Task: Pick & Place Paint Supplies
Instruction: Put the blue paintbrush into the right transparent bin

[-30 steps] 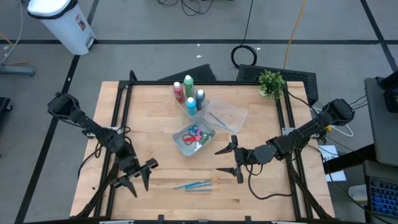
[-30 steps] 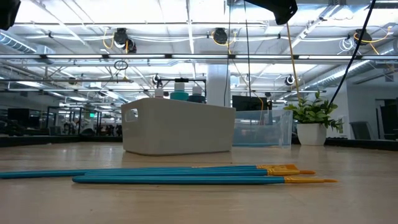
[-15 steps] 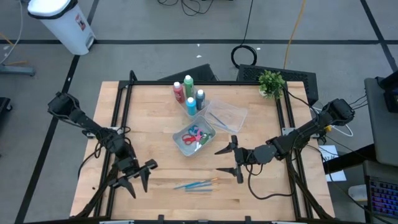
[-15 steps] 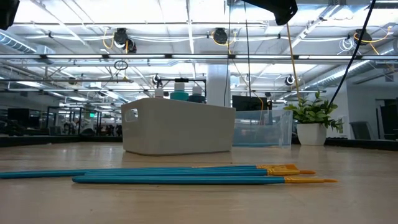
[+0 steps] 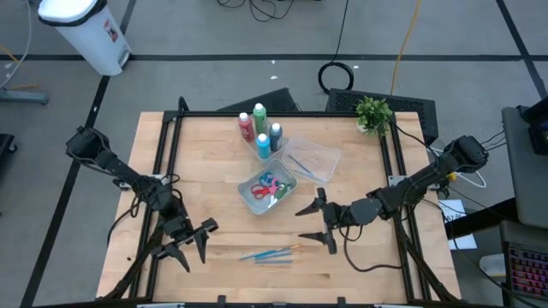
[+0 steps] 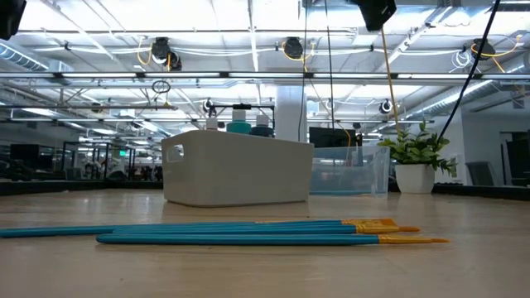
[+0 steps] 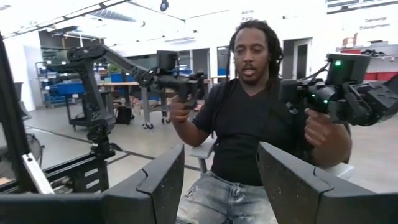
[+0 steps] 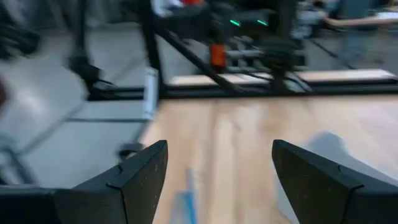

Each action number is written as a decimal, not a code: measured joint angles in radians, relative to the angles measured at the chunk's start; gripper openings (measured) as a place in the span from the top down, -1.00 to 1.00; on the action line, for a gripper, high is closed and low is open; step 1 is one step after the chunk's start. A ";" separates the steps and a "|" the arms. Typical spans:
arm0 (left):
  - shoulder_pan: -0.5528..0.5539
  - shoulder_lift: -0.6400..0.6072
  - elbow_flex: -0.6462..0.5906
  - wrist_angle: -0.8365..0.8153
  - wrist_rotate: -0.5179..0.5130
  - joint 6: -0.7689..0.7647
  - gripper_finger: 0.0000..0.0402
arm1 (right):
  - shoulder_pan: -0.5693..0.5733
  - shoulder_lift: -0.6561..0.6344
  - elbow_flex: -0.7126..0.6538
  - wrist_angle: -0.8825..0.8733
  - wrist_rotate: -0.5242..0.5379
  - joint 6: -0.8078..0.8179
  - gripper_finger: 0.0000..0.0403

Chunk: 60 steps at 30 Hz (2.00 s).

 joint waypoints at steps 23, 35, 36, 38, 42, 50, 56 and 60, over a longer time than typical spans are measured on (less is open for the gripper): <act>0.000 0.000 0.000 -0.044 -0.099 -0.022 -0.04 | 0.108 0.053 0.000 0.341 -0.446 -0.124 -0.38; 0.002 0.000 0.000 -0.066 -0.100 -0.022 -0.04 | 0.190 0.052 0.000 0.447 -0.799 -0.120 -0.32; 0.002 0.001 0.000 -0.073 -0.105 -0.022 -0.04 | 0.203 0.052 0.000 0.461 -0.820 -0.119 -0.29; 0.002 0.001 0.000 -0.087 -0.131 -0.022 -0.04 | 0.226 0.052 0.000 0.476 -0.837 -0.120 -0.21; 0.003 0.001 0.000 -0.103 -0.195 -0.027 -0.04 | 0.250 0.053 0.000 0.481 -0.835 -0.120 0.05; 0.003 0.001 0.000 -0.102 -0.213 -0.031 -0.04 | 0.243 0.053 0.000 0.461 -0.834 -0.124 0.69; 0.003 0.001 0.000 -0.102 -0.213 -0.038 -0.04 | 0.235 0.053 0.000 0.442 -0.833 -0.177 0.96; 0.003 0.001 0.000 -0.102 -0.213 -0.045 -0.04 | 0.235 0.053 0.000 0.432 -0.833 -0.189 0.99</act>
